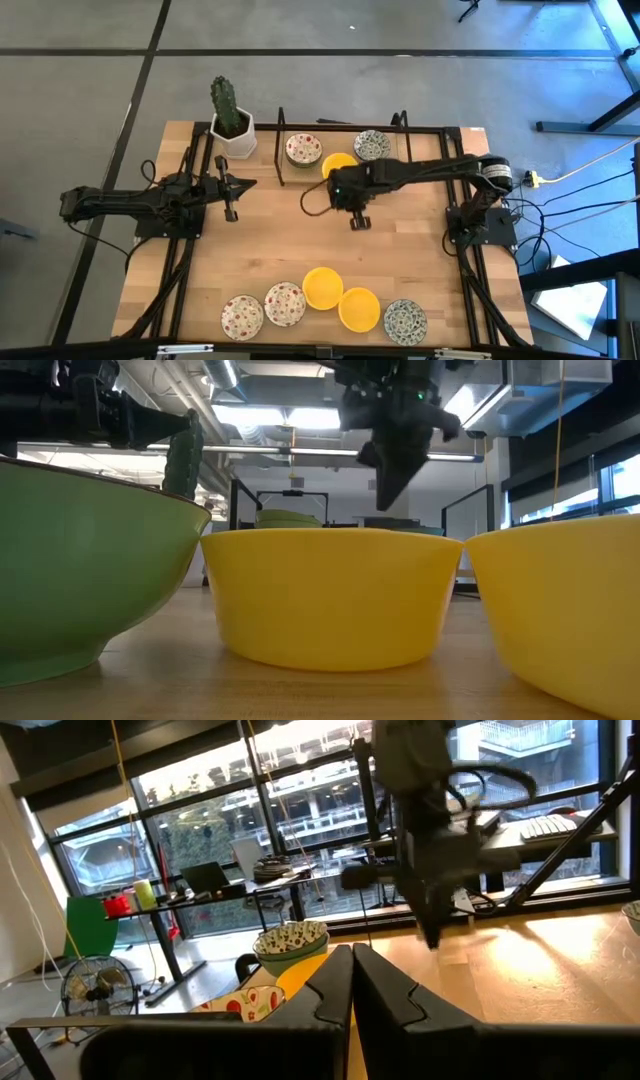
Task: Pick & Place Mini bowls
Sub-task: Stack the yellow bowl on the top of the yellow bowl on the shelf
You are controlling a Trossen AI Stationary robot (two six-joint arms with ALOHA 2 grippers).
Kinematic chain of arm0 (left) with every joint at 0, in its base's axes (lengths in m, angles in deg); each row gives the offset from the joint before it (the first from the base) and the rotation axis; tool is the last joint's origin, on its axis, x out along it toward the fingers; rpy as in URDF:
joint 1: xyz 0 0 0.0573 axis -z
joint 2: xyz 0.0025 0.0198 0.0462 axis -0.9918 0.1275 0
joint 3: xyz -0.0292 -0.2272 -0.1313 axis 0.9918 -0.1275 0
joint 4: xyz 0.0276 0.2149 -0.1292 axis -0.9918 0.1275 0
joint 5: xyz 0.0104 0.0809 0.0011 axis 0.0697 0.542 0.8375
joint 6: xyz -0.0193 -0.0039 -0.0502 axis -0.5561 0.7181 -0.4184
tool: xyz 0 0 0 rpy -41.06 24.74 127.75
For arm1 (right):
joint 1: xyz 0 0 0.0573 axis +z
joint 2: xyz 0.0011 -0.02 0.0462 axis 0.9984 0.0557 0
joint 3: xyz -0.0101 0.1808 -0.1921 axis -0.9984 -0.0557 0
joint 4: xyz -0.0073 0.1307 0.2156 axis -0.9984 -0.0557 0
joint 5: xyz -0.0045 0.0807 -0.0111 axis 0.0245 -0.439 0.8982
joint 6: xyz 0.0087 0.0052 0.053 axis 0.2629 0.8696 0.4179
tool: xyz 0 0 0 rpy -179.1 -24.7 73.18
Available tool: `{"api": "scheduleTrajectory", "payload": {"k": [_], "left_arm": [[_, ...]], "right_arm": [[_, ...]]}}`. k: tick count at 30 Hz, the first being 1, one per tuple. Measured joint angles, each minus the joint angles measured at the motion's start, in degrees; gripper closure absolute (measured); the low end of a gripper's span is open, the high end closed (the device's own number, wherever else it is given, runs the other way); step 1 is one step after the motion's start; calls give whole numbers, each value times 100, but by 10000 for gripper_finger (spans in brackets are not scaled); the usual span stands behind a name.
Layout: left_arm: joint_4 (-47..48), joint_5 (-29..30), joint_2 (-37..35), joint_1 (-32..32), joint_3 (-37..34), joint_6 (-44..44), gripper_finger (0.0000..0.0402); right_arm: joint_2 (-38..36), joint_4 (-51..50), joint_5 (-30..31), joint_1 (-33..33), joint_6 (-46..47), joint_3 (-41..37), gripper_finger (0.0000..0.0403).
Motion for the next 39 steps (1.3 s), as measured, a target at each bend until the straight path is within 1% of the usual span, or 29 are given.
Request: {"api": "scheduleTrajectory", "payload": {"k": [6,14,21,39], "left_arm": [[0,0,0,0,0,2,397],[0,4,0,-1,0,2,394],[0,4,0,-2,0,2,398],[-2,7,0,0,0,2,396]], "right_arm": [[4,813,29,-203,-52,-568,400],[7,1311,15,-509,-51,-919,400],[7,1592,10,-646,-32,-933,400],[7,1826,15,-989,-49,-933,400]]}}
